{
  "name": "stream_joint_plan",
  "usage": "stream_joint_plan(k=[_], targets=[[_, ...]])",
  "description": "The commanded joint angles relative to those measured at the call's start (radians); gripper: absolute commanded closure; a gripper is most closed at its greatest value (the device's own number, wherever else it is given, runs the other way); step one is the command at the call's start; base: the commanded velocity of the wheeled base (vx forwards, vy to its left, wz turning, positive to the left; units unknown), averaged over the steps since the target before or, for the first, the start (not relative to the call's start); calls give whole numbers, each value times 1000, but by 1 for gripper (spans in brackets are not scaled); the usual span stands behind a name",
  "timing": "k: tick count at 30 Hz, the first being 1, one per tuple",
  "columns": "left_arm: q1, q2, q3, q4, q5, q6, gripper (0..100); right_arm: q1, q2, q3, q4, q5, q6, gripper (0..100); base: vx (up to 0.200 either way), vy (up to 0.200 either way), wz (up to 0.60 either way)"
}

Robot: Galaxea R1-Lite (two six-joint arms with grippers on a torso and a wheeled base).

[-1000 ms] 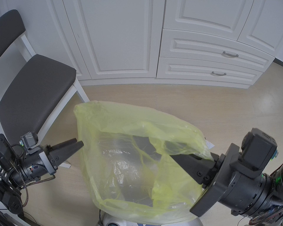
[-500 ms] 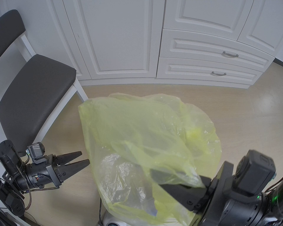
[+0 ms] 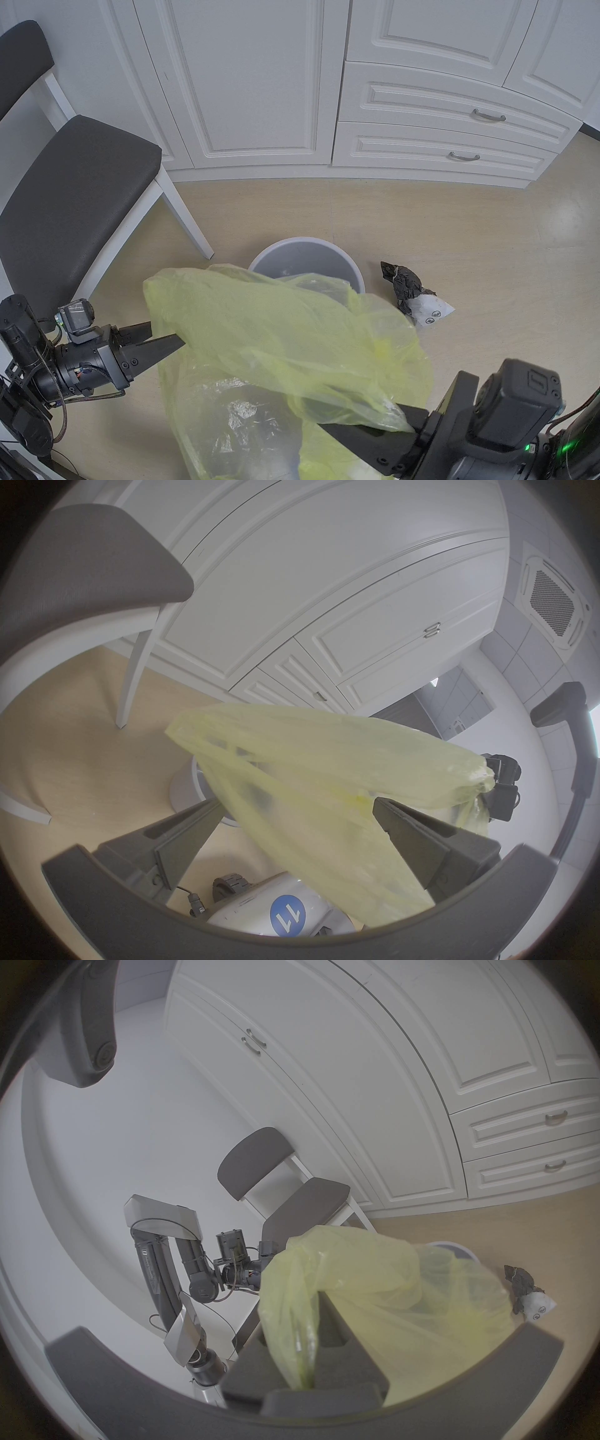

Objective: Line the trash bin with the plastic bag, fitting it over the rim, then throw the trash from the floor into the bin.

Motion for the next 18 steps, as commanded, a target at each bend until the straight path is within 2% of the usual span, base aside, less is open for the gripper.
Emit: stream_joint_plan(k=[1, 8, 18], targets=[[10, 81, -12, 0, 0, -1, 0, 19, -24, 2, -2, -7, -5, 100, 0, 0, 0], [70, 156, -38, 0, 0, -2, 0, 52, -36, 13, 0, -9, -8, 100, 0, 0, 0], [75, 148, -34, -2, 0, -2, 0, 65, -32, 22, 0, -7, -8, 100, 0, 0, 0]])
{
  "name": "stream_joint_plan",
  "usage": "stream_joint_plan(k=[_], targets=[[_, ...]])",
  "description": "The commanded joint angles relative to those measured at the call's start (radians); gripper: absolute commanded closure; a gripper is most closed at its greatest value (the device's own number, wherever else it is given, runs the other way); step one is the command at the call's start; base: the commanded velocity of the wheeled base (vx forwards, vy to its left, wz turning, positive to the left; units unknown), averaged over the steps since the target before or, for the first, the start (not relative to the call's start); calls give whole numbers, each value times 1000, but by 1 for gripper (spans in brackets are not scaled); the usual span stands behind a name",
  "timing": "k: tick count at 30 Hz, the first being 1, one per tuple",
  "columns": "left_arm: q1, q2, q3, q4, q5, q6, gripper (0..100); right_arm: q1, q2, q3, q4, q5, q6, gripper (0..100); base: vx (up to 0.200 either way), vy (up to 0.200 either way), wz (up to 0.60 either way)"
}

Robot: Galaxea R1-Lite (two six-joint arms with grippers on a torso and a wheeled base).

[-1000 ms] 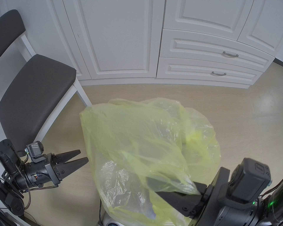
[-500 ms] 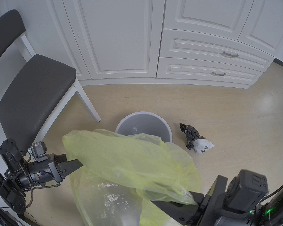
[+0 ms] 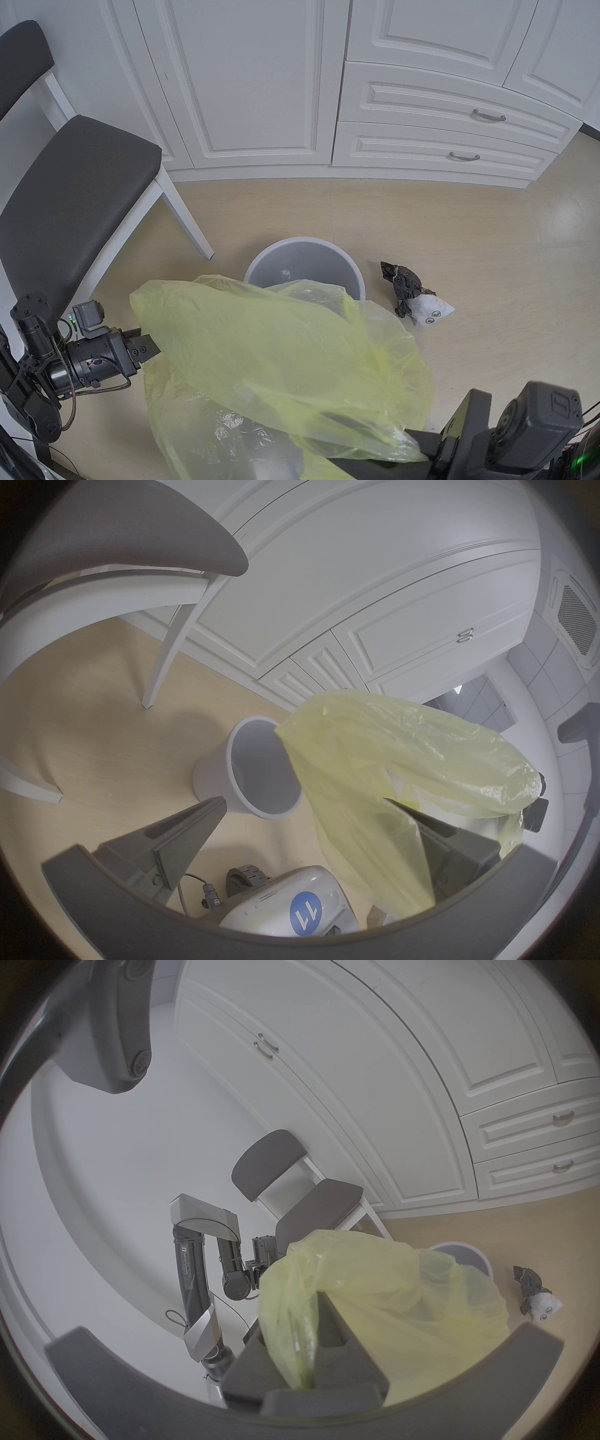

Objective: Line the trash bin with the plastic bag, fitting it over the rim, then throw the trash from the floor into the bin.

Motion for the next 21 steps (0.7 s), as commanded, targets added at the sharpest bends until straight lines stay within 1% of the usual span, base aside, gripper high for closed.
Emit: stream_joint_plan(k=[1, 2, 9, 13, 15, 16, 17, 18, 19, 21], targets=[[-1, -2, 5, -1, 0, -1, 0, 3, 3, 4, 0, 1, -1, 100, 0, 0, 0], [-6, -5, 6, -1, 0, -1, 100, 3, 3, 4, 0, 1, -1, 100, 0, 0, 0], [-26, -26, 10, 1, 0, -1, 100, 6, 5, 7, 1, 1, -1, 100, 0, 0, 0], [-32, -79, 16, 1, 0, 1, 100, -8, 37, 7, -2, 5, 2, 100, 0, 0, 0], [-32, -100, 16, 1, 0, 1, 100, -30, 43, 9, 3, 7, 2, 100, 0, 0, 0], [-32, -125, 16, 1, 0, 2, 100, -69, 52, 7, 10, 10, 1, 100, 0, 0, 0], [-32, -125, 16, 1, 0, 2, 100, -69, 52, 7, 10, 10, 1, 100, 0, 0, 0], [-32, -155, 16, 1, 1, 4, 100, -111, 72, 4, 9, 10, 1, 100, 0, 0, 0], [-32, -181, 16, 1, 1, 4, 100, -132, 84, -2, 9, 11, 1, 100, 0, 0, 0], [-35, -223, 16, 1, 1, 4, 100, -151, 103, -1, 7, 10, -1, 100, 0, 0, 0]])
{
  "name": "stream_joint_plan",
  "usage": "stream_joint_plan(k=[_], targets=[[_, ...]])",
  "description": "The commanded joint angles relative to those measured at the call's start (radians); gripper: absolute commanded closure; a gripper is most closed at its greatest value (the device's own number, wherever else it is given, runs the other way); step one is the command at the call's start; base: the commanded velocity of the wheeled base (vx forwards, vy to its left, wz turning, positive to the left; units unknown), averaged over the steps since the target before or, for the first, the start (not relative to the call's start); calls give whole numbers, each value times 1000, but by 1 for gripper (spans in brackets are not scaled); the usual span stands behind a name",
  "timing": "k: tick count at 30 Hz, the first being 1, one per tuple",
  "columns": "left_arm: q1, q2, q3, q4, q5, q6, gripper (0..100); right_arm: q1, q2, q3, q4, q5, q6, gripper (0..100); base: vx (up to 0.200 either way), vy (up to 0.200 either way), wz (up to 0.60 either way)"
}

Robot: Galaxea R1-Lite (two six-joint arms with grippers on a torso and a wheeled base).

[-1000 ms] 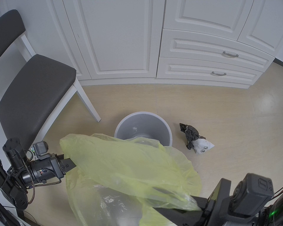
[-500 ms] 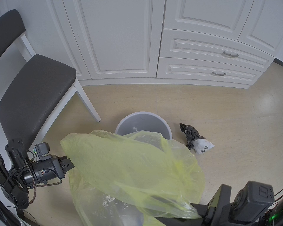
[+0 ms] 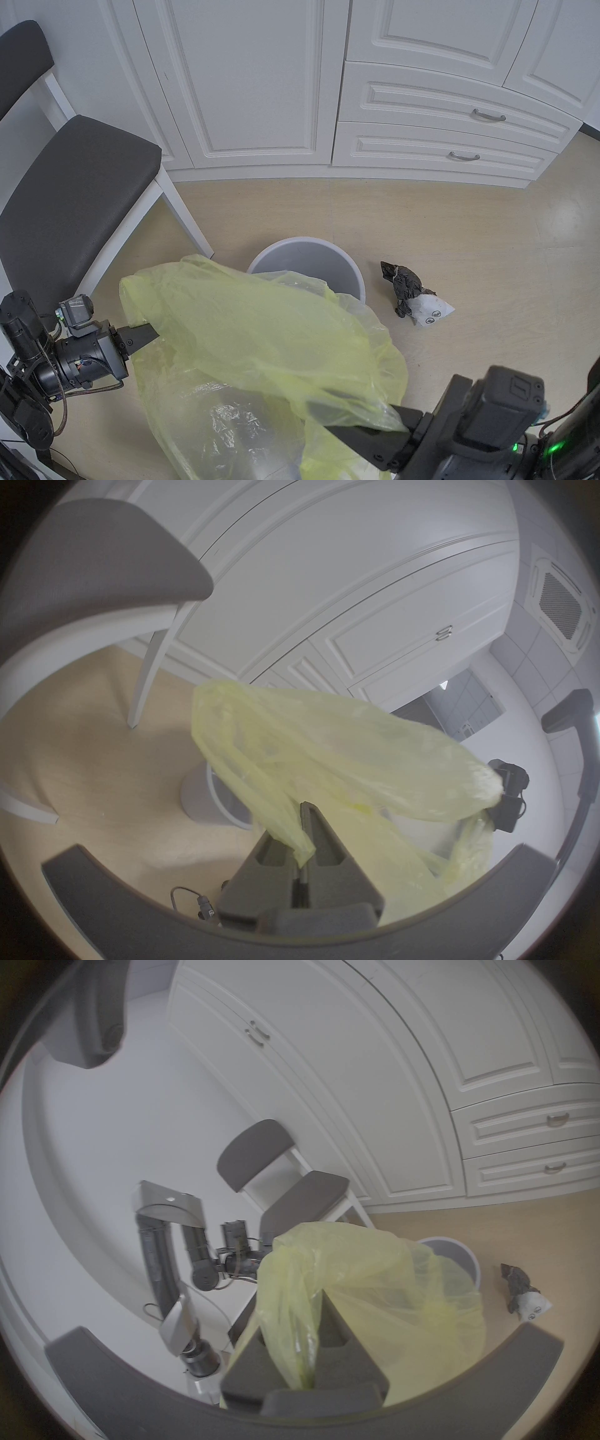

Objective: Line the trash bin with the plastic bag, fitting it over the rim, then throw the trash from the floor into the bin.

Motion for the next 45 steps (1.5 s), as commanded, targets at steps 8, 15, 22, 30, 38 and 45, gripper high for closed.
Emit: stream_joint_plan(k=[8, 15, 22, 30, 38, 45], targets=[[-42, -281, -4, 1, 3, -2, 100, -169, 115, 33, -1, 2, -78, 100, 0, 0, 0], [-162, -378, 11, 1, 9, 11, 100, -188, 158, 53, -8, 3, -101, 100, 0, 0, 0], [-195, -359, 42, 1, 9, 11, 100, -282, 160, 96, -2, -4, -212, 100, 0, 0, 0], [-297, -223, 53, 1, 10, 34, 100, -310, 83, 133, -12, 5, -270, 100, 0, 0, 0], [-349, -27, 37, -1, 10, 189, 100, -310, 126, 147, -119, 80, -288, 100, 0, 0, 0], [-467, 21, -45, 1, 12, 179, 100, -322, 341, 147, -524, 88, -288, 100, 0, 0, 0]])
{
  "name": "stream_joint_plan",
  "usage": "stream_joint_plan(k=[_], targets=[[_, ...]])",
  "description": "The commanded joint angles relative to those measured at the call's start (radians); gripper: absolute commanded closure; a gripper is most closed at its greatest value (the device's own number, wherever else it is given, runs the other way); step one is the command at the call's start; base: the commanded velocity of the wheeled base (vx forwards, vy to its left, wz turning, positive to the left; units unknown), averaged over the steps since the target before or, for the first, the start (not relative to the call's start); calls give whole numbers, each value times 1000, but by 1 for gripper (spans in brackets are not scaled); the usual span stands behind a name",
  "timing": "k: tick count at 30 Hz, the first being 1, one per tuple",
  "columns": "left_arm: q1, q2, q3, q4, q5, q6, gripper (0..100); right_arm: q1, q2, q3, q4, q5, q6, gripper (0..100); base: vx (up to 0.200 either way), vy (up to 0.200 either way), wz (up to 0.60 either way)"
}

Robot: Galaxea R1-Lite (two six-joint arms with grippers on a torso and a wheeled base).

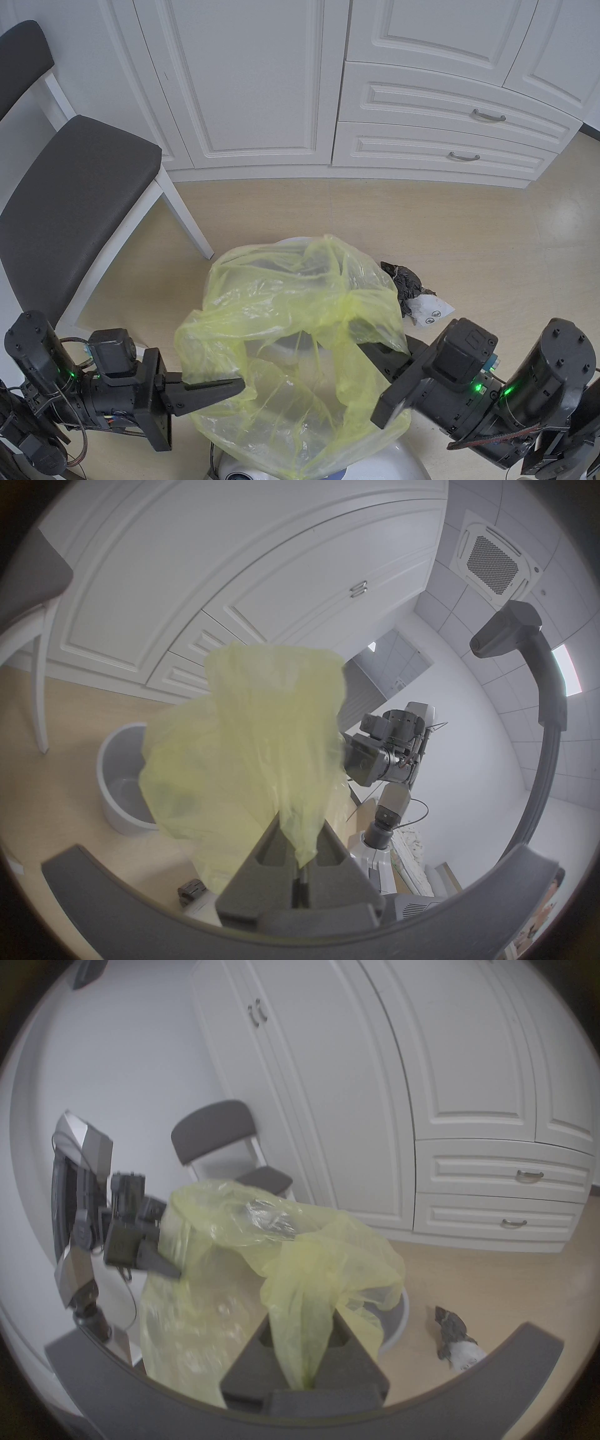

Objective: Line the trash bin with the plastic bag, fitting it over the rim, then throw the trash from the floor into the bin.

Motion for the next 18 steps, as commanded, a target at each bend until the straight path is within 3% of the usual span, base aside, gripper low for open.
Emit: stream_joint_plan(k=[1, 9, 10, 15, 16, 17, 18], targets=[[-80, 116, -90, 0, 2, 6, 100, -28, 234, -4, -242, 12, -15, 100, 0, 0, 0], [-73, 214, -182, -2, 118, -34, 100, -77, 291, -40, -242, 22, -47, 100, 0, 0, 0], [-80, 222, -235, -2, 210, -77, 100, -102, 309, -73, -242, 26, -38, 100, 0, 0, 0], [-115, 273, -384, -2, 460, -203, 100, -195, 327, -138, -242, 32, -6, 100, 0, 0, 0], [-115, 273, -384, -2, 460, -203, 100, -195, 327, -138, -242, 32, -6, 100, 0, 0, 0], [-123, 308, -447, -2, 563, -241, 100, -232, 332, -174, -242, 62, 21, 100, 0, 0, 0], [-126, 317, -462, 0, 584, -248, 100, -241, 332, -181, -242, 73, 31, 100, 0, 0, 0]])
